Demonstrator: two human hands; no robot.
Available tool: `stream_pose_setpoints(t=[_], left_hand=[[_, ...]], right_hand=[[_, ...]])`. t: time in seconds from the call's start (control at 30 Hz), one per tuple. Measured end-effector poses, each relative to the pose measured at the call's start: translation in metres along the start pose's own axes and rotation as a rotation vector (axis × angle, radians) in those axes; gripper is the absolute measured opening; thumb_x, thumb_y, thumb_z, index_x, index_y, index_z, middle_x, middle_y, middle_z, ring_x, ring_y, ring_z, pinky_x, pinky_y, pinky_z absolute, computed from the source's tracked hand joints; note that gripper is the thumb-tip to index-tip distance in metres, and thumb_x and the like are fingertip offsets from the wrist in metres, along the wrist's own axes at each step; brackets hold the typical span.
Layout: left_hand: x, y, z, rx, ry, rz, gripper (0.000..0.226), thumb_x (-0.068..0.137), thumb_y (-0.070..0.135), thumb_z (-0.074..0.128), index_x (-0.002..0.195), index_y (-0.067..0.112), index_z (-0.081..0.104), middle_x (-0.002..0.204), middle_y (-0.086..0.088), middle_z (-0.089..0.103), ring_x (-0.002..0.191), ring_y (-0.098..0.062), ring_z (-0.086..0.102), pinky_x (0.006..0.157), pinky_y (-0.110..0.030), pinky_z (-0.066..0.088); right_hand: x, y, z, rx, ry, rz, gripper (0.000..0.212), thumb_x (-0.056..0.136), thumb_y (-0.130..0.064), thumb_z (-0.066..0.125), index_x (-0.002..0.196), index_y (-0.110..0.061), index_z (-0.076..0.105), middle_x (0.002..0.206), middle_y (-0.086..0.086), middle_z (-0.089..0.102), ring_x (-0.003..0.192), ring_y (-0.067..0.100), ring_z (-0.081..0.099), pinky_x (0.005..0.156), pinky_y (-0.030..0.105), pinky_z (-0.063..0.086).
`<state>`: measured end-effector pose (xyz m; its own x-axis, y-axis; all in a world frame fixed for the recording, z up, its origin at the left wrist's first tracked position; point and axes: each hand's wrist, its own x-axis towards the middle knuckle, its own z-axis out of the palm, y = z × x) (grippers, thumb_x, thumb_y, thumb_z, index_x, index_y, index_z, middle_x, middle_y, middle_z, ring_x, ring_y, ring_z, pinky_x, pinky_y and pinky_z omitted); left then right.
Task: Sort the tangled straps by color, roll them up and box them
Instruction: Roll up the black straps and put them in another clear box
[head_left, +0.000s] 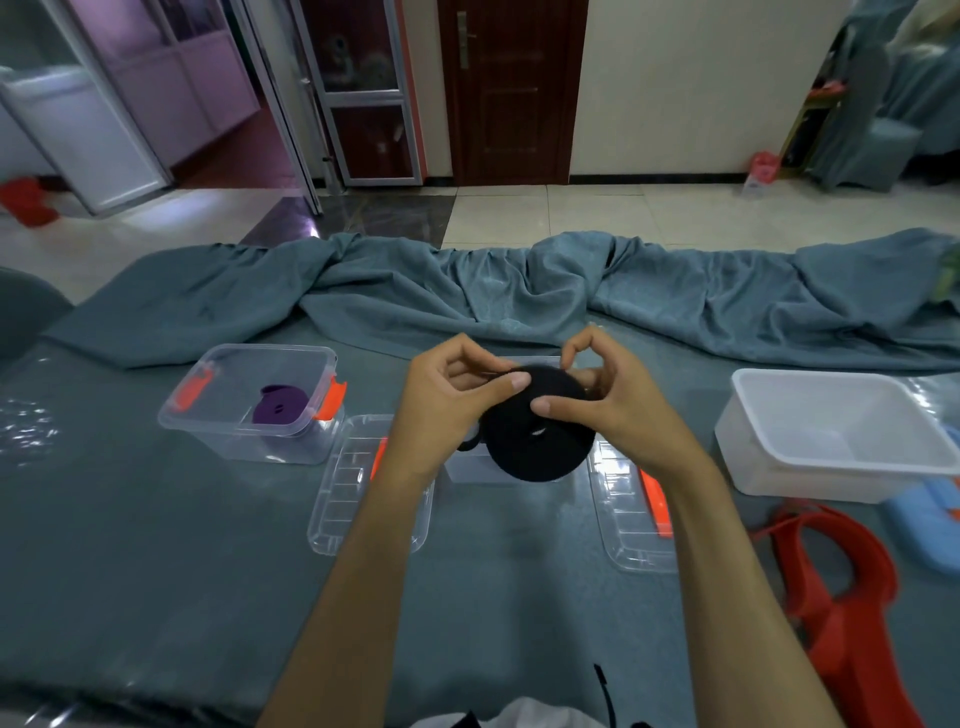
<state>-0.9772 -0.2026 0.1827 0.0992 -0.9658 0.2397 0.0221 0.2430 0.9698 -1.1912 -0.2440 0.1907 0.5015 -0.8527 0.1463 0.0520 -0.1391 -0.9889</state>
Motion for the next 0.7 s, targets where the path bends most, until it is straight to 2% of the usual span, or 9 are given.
stream_pose_setpoints(t=[0.1,0.2,0.3,0.43,0.53,0.6,0.7], left_hand=[[-0.005,-0.008,-0.002,-0.087,-0.003,-0.094,0.015,0.08,0.028,0.09,0.087,0.02,0.079,0.103,-0.008,0.08,0.097,-0.025,0.079,0.081,-0.032,0.062],[-0.007,-0.01,-0.007,-0.111,-0.001,-0.145,0.02,0.081,0.032,0.088,0.097,0.021,0.084,0.107,-0.006,0.08,0.094,-0.023,0.078,0.078,-0.031,0.063],[-0.012,-0.014,-0.002,-0.102,0.113,-0.098,0.014,0.083,0.028,0.088,0.093,0.021,0.082,0.095,-0.005,0.081,0.086,-0.017,0.078,0.075,-0.026,0.06],[-0.021,-0.029,0.006,-0.09,0.321,-0.083,0.013,0.088,0.017,0.086,0.087,0.012,0.074,0.095,-0.013,0.081,0.095,-0.028,0.079,0.085,-0.035,0.062],[-0.03,-0.041,0.002,-0.099,0.324,-0.128,0.008,0.095,0.011,0.078,0.099,0.004,0.077,0.105,-0.008,0.08,0.104,-0.025,0.077,0.09,-0.038,0.063],[-0.033,-0.047,-0.004,-0.141,0.303,-0.158,0.013,0.097,0.007,0.074,0.108,0.001,0.078,0.108,-0.005,0.08,0.108,-0.023,0.077,0.092,-0.037,0.063],[-0.032,-0.057,-0.009,-0.166,0.359,-0.198,0.016,0.094,0.009,0.079,0.109,0.003,0.078,0.105,-0.012,0.081,0.104,-0.029,0.078,0.088,-0.035,0.064]], right_hand=[[-0.003,0.0,-0.002,-0.003,0.036,-0.03,0.044,0.082,-0.022,0.091,0.12,-0.027,0.069,0.097,0.016,0.081,0.09,0.035,0.08,0.076,0.04,0.065],[-0.003,0.004,0.001,0.026,0.103,-0.032,0.043,0.076,-0.032,0.095,0.112,-0.026,0.073,0.097,0.014,0.081,0.089,0.034,0.08,0.075,0.039,0.065],[-0.002,0.011,0.009,0.091,0.174,-0.011,0.047,0.068,-0.04,0.098,0.105,-0.027,0.072,0.096,0.013,0.082,0.085,0.033,0.08,0.069,0.036,0.064],[0.001,0.025,0.017,0.104,0.23,0.024,0.047,0.069,-0.04,0.098,0.107,-0.028,0.072,0.096,0.012,0.082,0.087,0.032,0.08,0.069,0.036,0.063],[0.003,0.037,0.022,0.115,0.279,0.053,0.044,0.072,-0.038,0.097,0.107,-0.03,0.072,0.096,0.011,0.082,0.086,0.031,0.081,0.068,0.035,0.064],[0.006,0.045,0.025,0.137,0.298,0.069,0.041,0.074,-0.033,0.096,0.107,-0.03,0.072,0.097,0.01,0.082,0.086,0.031,0.08,0.068,0.033,0.063],[0.011,0.057,0.029,0.166,0.32,0.097,0.04,0.075,-0.028,0.093,0.109,-0.026,0.073,0.098,0.012,0.082,0.088,0.032,0.08,0.07,0.035,0.064]])
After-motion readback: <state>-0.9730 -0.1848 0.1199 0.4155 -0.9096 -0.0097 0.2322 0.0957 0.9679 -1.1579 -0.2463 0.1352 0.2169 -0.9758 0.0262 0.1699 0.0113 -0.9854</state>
